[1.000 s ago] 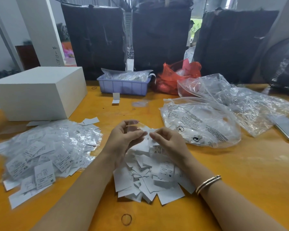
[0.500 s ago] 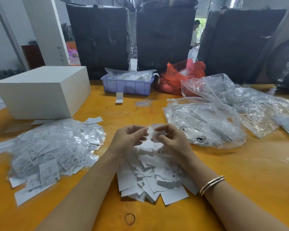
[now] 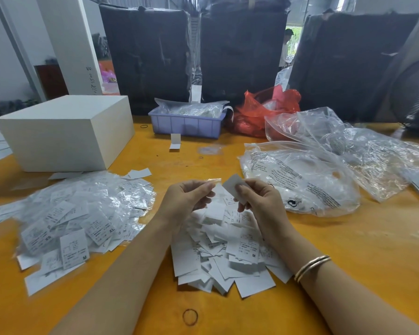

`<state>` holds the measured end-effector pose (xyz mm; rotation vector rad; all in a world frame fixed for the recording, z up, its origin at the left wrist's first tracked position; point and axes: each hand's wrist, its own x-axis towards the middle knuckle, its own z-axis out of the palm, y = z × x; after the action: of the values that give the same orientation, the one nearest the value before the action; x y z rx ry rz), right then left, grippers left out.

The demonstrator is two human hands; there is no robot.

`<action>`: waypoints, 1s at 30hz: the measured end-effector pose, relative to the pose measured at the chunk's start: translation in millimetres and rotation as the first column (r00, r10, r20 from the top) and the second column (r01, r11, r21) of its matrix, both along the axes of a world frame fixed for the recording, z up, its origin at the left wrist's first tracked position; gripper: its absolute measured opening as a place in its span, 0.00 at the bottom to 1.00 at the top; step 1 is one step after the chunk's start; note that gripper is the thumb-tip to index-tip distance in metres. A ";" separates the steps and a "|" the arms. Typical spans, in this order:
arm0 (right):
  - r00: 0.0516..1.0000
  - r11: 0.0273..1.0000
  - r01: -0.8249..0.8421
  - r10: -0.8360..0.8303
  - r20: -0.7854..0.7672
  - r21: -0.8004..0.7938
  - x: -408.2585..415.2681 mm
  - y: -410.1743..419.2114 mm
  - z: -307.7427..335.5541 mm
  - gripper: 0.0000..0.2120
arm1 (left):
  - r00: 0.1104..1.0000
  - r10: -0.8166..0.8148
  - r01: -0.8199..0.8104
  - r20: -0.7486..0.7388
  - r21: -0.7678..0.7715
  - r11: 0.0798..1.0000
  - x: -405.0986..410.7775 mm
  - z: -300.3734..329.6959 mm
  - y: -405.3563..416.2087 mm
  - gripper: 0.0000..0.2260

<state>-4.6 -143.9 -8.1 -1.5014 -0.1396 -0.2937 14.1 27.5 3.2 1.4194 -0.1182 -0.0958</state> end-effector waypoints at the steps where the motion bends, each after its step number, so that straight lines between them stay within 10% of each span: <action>1: 1.000 1.000 -0.016 0.016 -0.002 -0.005 -0.3 0.3 -0.4 0.06 | 1.000 -0.003 0.003 0.000 0.007 1.000 -0.3 -0.1 -0.2 0.10; 19: 0.994 0.979 -0.113 0.113 -0.009 -0.172 -3.3 4.9 -1.1 0.05 | 1.000 0.013 -0.016 0.029 0.111 0.994 -1.0 -2.9 -0.9 0.05; 30: 1.000 0.987 -0.016 0.018 -0.006 0.159 -0.1 1.9 1.7 0.18 | 0.999 -0.009 0.009 -0.038 0.004 1.000 -5.8 4.2 -1.2 0.11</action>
<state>-4.8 -142.0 -6.4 -1.3429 -0.1199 -0.2789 8.4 26.2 7.4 1.4210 -0.0933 -0.1305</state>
